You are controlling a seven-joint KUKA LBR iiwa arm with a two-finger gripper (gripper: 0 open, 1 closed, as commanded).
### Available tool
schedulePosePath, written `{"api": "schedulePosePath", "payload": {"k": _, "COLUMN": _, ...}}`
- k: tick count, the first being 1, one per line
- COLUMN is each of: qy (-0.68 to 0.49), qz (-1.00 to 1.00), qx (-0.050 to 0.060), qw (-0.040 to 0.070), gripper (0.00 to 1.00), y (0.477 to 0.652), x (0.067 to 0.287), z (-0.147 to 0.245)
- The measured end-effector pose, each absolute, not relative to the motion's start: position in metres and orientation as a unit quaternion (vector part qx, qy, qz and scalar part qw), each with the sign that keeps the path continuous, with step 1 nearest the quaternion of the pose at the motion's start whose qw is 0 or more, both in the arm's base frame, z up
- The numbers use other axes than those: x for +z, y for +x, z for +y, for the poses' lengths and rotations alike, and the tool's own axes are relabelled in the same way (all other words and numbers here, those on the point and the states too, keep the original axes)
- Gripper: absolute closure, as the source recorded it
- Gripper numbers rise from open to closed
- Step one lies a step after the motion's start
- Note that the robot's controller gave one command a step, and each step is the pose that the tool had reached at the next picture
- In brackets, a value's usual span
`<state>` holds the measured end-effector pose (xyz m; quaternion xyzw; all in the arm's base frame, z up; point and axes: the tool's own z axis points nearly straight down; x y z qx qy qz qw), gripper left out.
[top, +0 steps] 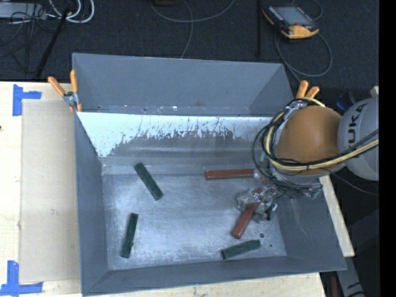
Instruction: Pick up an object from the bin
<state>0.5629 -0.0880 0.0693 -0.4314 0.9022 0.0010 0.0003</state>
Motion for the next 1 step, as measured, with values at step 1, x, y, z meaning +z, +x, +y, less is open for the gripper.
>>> {"api": "schedulePosePath", "payload": {"k": 1, "qy": -0.484, "qz": 0.875, "qx": -0.002, "qw": 0.003, "gripper": 1.0, "y": 0.5488, "x": 0.226, "z": -0.072}}
